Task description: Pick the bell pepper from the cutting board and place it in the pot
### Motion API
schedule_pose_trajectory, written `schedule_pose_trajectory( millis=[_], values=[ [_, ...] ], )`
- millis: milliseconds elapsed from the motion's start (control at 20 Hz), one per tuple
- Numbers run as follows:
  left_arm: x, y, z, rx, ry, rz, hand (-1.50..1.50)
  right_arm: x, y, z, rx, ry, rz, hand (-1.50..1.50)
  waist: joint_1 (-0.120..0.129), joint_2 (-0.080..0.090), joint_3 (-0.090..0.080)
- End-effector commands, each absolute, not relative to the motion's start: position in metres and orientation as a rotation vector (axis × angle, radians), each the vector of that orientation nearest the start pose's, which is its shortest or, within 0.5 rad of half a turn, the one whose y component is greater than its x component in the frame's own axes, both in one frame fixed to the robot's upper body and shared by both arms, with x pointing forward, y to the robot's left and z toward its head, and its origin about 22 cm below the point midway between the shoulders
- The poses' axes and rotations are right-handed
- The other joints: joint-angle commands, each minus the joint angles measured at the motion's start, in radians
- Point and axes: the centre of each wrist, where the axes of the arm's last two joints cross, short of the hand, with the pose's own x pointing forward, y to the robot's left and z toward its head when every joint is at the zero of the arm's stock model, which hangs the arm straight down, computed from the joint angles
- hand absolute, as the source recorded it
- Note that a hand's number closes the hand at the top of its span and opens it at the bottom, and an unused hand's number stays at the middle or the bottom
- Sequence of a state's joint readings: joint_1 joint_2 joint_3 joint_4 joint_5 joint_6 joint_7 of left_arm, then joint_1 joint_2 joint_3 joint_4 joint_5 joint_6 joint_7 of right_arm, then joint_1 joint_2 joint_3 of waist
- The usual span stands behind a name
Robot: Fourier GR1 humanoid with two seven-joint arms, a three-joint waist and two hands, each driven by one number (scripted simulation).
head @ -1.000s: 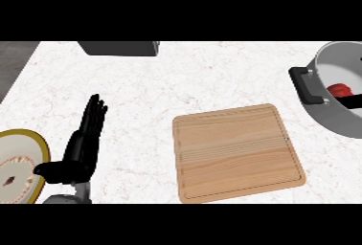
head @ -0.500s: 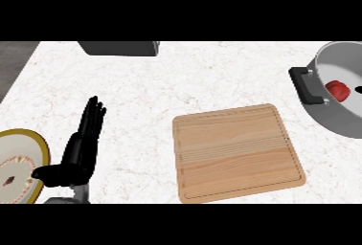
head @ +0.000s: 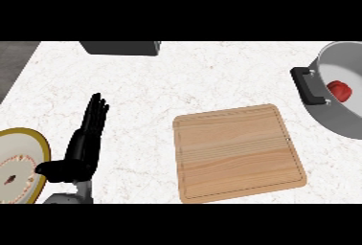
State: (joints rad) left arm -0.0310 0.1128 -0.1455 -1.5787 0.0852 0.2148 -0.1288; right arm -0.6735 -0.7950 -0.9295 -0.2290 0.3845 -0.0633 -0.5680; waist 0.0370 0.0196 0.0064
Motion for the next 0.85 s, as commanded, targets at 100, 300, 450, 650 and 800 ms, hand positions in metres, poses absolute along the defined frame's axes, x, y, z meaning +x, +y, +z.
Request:
schedule_pose_trajectory(
  millis=[100, 300, 450, 650, 800],
  values=[
    [0.245, 0.21, 0.003, 0.065, -1.716, 0.028, 0.0, 0.245, -0.572, 0.065, -0.893, -1.611, -0.293, -1.5, -0.007, -0.001, 0.001],
    [0.251, 0.215, 0.0, 0.072, -1.712, 0.029, 0.0, 0.247, -0.58, 0.085, -0.934, -1.613, -0.3, -1.5, 0.0, 0.002, 0.001],
    [0.236, 0.228, 0.0, 0.081, -1.72, 0.006, 0.0, 0.238, -0.582, 0.078, -0.978, -1.605, -0.364, -1.5, 0.007, -0.001, 0.001],
    [0.244, 0.217, 0.003, 0.08, -1.727, 0.021, 0.0, 0.217, -0.593, 0.076, -1.004, -1.615, -0.445, -1.5, 0.001, 0.002, 0.004],
    [0.245, 0.225, -0.001, 0.077, -1.72, 0.015, 0.0, 0.209, -0.598, 0.077, -0.999, -1.609, -0.467, -1.5, -0.003, 0.001, 0.003]
  ],
)
